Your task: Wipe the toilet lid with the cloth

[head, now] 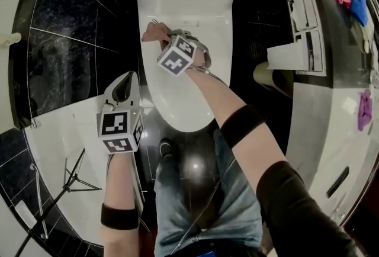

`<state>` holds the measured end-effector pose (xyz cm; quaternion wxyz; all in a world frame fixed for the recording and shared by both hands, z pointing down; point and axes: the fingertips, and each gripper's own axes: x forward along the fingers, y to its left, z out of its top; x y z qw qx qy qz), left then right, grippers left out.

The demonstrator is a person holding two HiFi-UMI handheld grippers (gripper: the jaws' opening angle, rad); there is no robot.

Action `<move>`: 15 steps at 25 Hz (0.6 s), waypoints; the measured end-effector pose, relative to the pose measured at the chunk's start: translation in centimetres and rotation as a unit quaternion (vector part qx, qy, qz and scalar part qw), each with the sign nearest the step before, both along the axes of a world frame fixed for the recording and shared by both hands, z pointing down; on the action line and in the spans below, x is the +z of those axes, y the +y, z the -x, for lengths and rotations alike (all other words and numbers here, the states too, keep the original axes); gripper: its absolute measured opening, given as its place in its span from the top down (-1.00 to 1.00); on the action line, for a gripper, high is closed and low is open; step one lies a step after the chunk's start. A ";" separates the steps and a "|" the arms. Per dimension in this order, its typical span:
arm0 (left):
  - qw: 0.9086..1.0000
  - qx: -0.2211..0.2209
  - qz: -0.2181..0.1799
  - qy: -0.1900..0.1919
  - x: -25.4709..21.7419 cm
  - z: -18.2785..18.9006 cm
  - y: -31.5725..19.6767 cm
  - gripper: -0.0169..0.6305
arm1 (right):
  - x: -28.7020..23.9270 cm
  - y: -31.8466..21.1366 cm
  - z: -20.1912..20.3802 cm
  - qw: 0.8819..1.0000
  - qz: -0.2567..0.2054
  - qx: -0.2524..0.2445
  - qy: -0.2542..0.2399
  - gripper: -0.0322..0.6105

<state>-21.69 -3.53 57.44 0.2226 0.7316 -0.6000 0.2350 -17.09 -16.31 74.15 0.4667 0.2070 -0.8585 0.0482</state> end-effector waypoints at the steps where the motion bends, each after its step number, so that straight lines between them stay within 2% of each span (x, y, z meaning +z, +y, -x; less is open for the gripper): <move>1: 1.000 0.001 0.002 -0.003 0.9 0.1 0.0 0.94 | 1.1 -0.6 0.5 1.000 -0.004 -0.002 0.005 0.67; 6: 1.000 -0.004 0.010 -0.008 4.2 1.0 0.7 0.94 | 5.4 -1.4 3.0 0.999 -0.013 -0.028 0.028 0.67; 9: 1.000 -0.004 0.015 -0.007 5.1 1.0 0.8 0.94 | 7.2 -0.7 3.1 0.998 -0.010 -0.046 0.045 0.67; 12: 1.000 -0.003 0.016 -0.002 5.3 0.7 0.3 0.94 | 7.3 -1.1 1.8 0.998 -0.010 -0.045 0.049 0.67; 15: 1.000 0.002 0.017 0.004 5.2 -0.1 -0.3 0.94 | 7.3 -1.7 -1.7 0.998 0.000 -0.025 0.055 0.67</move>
